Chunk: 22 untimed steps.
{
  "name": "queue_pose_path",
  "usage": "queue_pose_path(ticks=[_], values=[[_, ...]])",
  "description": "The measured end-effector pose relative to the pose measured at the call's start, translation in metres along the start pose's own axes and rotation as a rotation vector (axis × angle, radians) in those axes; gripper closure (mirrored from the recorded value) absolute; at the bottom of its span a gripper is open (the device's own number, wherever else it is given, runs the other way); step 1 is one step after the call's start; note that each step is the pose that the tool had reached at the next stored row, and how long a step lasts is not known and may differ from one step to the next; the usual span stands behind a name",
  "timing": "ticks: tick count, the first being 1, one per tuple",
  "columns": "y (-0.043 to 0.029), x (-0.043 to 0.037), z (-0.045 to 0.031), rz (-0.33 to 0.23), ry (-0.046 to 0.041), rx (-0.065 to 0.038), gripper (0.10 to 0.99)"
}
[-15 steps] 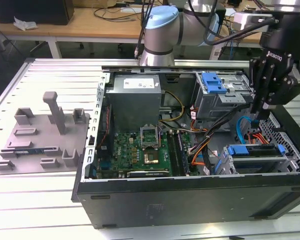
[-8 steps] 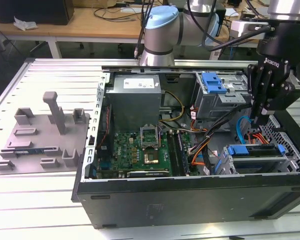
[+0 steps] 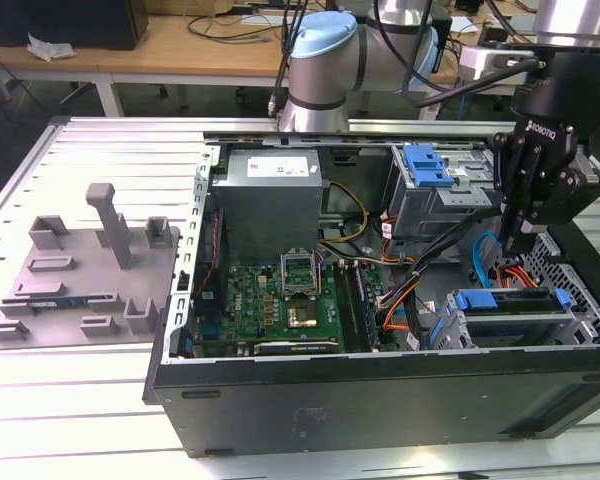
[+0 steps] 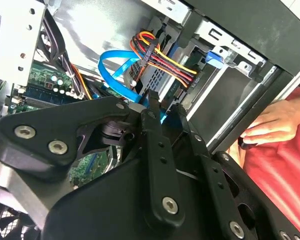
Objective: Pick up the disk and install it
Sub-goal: 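Insert the second disk wire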
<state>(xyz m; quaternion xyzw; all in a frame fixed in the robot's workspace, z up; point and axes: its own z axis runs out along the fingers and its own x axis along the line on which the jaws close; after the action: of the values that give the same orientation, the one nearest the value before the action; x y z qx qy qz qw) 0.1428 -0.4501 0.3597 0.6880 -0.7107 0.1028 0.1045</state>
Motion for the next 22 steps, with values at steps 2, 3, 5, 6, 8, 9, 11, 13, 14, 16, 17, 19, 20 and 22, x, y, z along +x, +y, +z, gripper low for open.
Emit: queue_pose_path(ticks=[2, 3, 5, 6, 8, 9, 11, 13, 14, 16, 17, 19, 20, 22], values=[[0.0, -0.0002, 0.0008, 0.0, 0.0003, 0.0, 0.784], [0.0, -0.0003, 0.001, 0.0, 0.0002, 0.0, 0.784], [0.0, -0.0004, 0.0012, 0.0, 0.0002, 0.0, 0.867], [0.0, -0.0004, 0.0013, 0.0, 0.0002, 0.0, 0.922], [0.0, -0.0004, 0.0014, 0.0, 0.0002, 0.0, 0.922], [0.0, -0.0004, 0.0014, 0.0, 0.0001, 0.0, 0.922], [0.0, -0.0004, 0.0014, 0.0, 0.0002, 0.0, 0.922], [0.0, -0.0004, 0.0014, 0.0, 0.0002, 0.0, 0.922], [0.0, -0.0004, 0.0014, 0.0, 0.0002, 0.0, 0.922], [0.0, 0.0002, 0.0019, 0.0, -0.0038, 0.0, 0.922], [-0.0001, 0.0014, 0.002, 0.0, -0.0114, 0.0, 0.922], [-0.0002, 0.0043, 0.0029, 0.0, -0.0257, -0.001, 0.922], [-0.0002, 0.0061, 0.0034, 0.0, -0.0323, -0.001, 0.922], [-0.0004, 0.0111, 0.005, 0.0, -0.0458, -0.001, 0.922]])
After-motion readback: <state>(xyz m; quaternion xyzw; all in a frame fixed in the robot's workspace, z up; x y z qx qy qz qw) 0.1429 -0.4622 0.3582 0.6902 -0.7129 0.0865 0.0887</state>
